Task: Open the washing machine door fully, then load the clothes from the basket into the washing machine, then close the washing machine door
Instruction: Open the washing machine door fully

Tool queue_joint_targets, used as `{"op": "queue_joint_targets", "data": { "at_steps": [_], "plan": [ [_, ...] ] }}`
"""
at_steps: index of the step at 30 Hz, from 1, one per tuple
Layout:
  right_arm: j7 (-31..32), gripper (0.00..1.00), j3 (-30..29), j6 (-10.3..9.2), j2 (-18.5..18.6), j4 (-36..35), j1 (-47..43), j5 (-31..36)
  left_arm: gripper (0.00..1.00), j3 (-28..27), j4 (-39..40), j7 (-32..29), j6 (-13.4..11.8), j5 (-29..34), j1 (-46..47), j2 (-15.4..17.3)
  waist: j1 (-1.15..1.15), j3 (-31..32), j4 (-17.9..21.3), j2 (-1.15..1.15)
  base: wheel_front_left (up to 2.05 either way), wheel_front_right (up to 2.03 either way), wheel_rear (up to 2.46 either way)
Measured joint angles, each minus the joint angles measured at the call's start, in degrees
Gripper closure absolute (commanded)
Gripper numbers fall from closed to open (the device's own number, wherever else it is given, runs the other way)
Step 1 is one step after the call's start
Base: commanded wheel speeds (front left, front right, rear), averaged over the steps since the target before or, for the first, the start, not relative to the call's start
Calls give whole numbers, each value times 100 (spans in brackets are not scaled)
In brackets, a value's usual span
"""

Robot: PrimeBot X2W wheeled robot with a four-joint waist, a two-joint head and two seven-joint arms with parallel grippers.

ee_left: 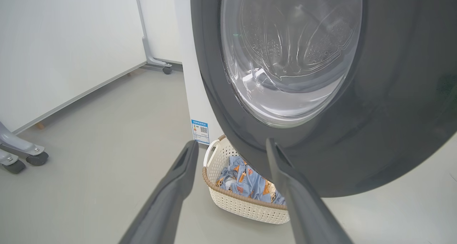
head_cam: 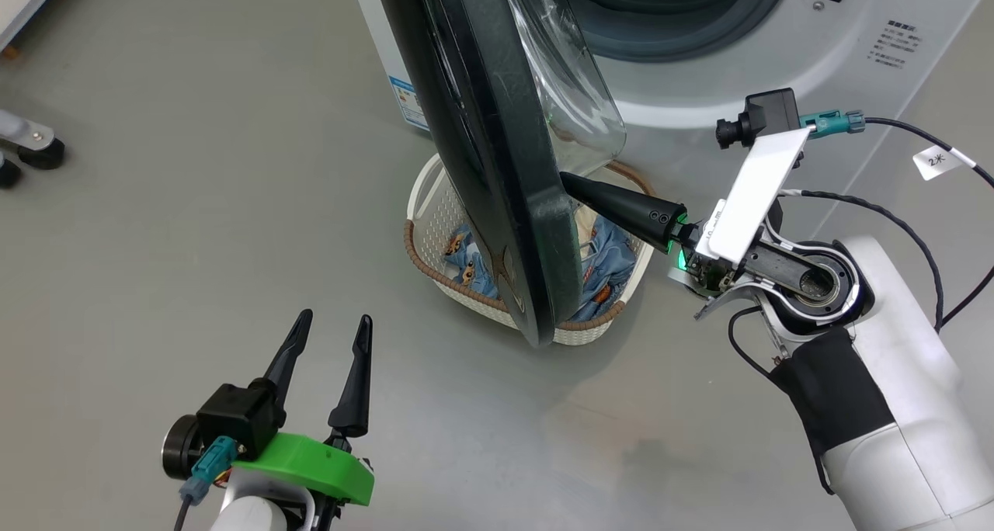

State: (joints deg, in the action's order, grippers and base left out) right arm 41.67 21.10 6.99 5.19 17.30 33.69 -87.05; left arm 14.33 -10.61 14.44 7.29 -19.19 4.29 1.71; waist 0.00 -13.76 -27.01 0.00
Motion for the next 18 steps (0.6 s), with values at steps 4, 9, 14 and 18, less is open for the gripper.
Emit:
{"op": "queue_joint_targets", "data": {
  "at_steps": [4, 9, 14, 18],
  "plan": [
    [-116, 100, 78, 0, -12, -2, -16, 27, 0, 21, 5, 0, 1, -7, -31, 1, 0, 29, -104, 0, 0, 0, 0],
    [-272, 100, 250, 0, -24, -8, -17, 48, 0, 18, 13, 0, 0, -66, -83, 3, 0, 73, -250, 0, 0, 0, 0],
    [-399, 100, 438, 0, -65, -8, -26, 48, 0, 13, 21, 0, 0, -92, -87, 4, 0, 133, -343, 0, 0, 0, 0],
    [-508, 100, 608, 0, -84, -4, -26, 47, 0, -10, 52, 0, 0, -102, -150, 10, 0, 159, -379, 0, 0, 0, 0]
  ]
}}
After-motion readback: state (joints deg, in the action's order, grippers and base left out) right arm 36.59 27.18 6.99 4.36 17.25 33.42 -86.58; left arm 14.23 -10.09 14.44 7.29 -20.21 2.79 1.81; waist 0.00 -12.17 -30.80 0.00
